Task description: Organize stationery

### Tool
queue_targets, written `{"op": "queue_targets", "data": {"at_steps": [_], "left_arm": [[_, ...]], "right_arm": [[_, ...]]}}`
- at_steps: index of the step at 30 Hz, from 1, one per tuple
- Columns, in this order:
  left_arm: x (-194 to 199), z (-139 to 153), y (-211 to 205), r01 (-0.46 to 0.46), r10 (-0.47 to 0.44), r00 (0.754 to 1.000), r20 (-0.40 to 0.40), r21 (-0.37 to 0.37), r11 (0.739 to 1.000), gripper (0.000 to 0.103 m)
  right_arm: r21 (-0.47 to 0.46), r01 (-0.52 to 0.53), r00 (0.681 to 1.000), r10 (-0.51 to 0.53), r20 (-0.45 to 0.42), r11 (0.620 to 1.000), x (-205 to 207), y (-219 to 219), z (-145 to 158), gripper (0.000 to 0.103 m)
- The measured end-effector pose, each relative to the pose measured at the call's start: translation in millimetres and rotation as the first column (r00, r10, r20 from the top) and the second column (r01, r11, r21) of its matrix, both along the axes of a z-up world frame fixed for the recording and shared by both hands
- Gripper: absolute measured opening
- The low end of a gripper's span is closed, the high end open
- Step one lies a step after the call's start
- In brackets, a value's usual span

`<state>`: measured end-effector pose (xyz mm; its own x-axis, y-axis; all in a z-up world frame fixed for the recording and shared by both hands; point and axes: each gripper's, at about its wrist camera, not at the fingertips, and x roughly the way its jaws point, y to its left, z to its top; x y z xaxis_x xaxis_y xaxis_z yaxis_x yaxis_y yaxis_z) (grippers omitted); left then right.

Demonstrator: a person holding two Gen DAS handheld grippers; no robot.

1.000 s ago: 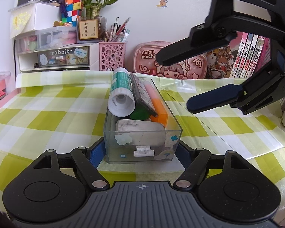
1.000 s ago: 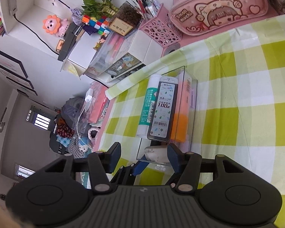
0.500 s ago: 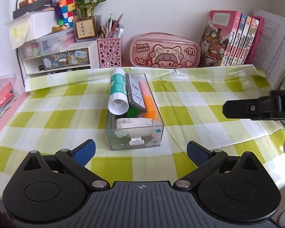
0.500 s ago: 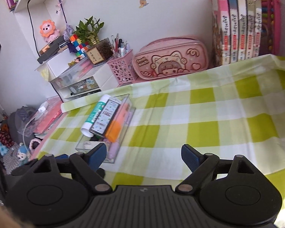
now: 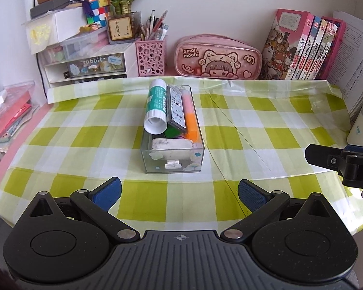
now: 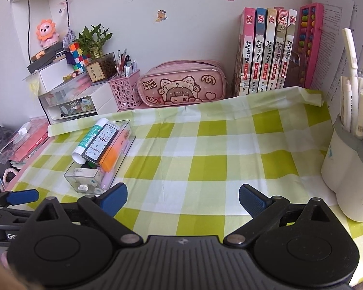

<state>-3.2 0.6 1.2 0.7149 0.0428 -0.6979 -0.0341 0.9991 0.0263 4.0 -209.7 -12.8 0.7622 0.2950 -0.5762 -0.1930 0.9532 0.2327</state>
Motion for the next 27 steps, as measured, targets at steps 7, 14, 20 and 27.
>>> {"op": "queue_targets", "data": {"at_steps": [7, 14, 20, 27], "left_arm": [[-0.3, 1.8, 0.9, -0.003, 0.003, 1.0, 0.009, -0.001, 1.0, 0.098], [-4.1, 5.1, -1.9, 0.016, -0.016, 1.0, 0.026, -0.002, 1.0, 0.098], [-5.1, 5.5, -2.4, 0.018, -0.018, 0.999, 0.031, -0.002, 1.0, 0.098], [-4.9, 5.8, -2.6, 0.021, -0.021, 0.999, 0.031, -0.002, 1.0, 0.098]], "right_arm": [[-0.011, -0.012, 1.0, 0.012, -0.018, 1.0, 1.6, 5.0, -3.5, 0.101], [-0.016, -0.022, 1.0, 0.021, -0.013, 1.0, -0.6, 6.1, -2.6, 0.101], [-0.017, -0.026, 1.0, 0.026, -0.01, 1.0, -1.2, 7.0, -2.1, 0.101], [-0.015, -0.025, 1.0, 0.025, -0.012, 1.0, -0.7, 6.5, -2.6, 0.101]]}}
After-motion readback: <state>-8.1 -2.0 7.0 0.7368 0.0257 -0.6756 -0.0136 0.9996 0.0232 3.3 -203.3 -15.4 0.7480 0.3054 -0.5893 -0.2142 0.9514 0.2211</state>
